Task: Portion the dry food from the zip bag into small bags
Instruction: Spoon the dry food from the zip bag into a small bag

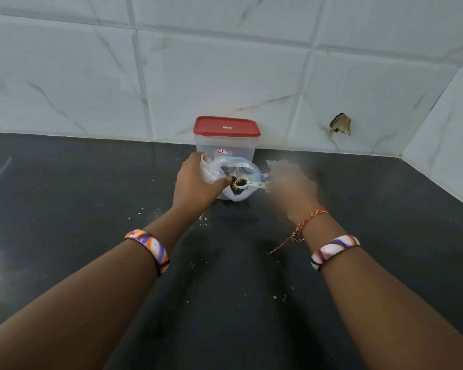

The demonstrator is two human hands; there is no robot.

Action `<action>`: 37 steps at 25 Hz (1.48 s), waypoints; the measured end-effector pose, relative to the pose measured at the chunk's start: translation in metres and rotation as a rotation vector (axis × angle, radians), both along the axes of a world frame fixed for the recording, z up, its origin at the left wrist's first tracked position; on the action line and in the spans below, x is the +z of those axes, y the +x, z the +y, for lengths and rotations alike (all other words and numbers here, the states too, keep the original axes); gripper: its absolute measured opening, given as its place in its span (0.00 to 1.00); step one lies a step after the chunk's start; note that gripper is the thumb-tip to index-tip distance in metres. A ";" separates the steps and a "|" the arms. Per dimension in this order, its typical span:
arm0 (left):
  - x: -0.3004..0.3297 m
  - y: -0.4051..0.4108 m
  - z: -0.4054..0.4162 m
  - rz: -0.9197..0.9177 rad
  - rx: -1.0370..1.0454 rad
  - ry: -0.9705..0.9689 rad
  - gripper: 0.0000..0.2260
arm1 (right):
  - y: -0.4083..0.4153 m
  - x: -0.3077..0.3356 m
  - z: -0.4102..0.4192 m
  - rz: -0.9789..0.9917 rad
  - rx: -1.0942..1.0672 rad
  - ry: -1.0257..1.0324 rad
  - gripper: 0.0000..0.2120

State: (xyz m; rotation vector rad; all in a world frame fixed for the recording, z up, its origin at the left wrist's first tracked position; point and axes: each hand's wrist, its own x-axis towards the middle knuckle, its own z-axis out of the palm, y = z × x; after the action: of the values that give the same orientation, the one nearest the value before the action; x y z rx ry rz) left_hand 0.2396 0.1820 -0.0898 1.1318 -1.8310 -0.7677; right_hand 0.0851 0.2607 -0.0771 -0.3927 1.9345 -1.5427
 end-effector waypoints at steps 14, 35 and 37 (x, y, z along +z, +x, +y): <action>0.009 0.014 0.059 -0.107 -0.132 -0.093 0.29 | 0.044 0.065 0.061 0.412 0.327 -0.142 0.04; 0.012 -0.002 -0.019 -0.013 0.027 0.301 0.31 | 0.028 0.027 0.000 0.981 0.218 0.072 0.08; -0.002 -0.011 -0.027 0.024 0.036 0.486 0.30 | 0.043 0.019 -0.017 1.265 0.278 0.258 0.09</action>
State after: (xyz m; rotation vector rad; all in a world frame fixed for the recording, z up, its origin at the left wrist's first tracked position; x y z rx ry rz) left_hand 0.2284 0.1547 -0.0915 1.4443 -1.6407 -1.2415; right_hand 0.1279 0.2439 -0.0585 -1.7294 2.7160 -0.8215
